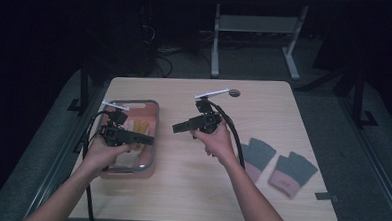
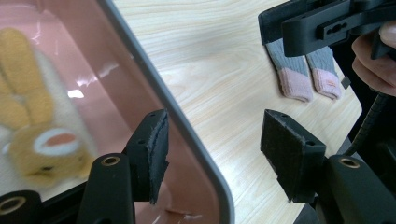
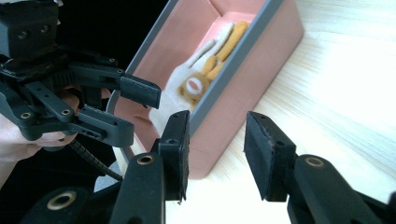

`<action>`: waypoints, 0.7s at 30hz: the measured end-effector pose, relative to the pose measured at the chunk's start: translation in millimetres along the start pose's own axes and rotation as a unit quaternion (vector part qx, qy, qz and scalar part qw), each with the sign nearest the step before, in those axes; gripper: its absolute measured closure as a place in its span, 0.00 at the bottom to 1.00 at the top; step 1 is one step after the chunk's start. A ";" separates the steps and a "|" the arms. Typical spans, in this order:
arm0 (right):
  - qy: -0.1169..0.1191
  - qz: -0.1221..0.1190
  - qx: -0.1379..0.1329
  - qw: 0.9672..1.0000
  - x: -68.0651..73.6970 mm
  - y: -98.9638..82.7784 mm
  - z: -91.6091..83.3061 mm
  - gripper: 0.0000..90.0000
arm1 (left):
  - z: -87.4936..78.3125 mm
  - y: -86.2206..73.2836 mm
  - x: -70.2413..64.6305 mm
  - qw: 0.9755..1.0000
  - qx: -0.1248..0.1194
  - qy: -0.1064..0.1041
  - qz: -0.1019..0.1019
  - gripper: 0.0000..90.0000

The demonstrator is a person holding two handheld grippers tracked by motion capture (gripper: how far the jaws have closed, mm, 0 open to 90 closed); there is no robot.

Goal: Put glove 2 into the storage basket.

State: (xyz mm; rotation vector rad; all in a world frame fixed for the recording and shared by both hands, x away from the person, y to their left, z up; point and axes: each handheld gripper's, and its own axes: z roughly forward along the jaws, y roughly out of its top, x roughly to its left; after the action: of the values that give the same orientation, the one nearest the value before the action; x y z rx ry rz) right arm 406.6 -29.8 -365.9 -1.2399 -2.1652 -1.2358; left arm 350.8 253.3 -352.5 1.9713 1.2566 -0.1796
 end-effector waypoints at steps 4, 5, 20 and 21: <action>-0.005 0.004 -0.004 1.000 -5.1 -3.6 -6.8 0.65 | 3.5 2.2 -5.0 1.000 0.000 -0.002 0.005 0.45; -0.006 0.005 -0.002 1.000 -6.2 -4.3 -8.6 0.65 | 4.3 2.5 -6.0 1.000 0.000 -0.003 0.007 0.45; -0.019 0.011 -0.009 1.000 -20.1 -14.1 -31.8 0.64 | 23.4 9.1 -24.9 1.000 -0.002 -0.012 0.023 0.41; -0.019 0.013 -0.009 1.000 -21.0 -14.8 -33.4 0.64 | 24.6 9.4 -25.9 1.000 0.000 -0.012 0.024 0.40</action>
State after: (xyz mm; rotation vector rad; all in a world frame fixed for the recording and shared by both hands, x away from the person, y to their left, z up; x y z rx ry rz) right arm 402.3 -71.5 -368.7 -1.3053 -2.1629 -1.2342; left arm 352.3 216.4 -351.7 1.9917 1.1928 -0.1773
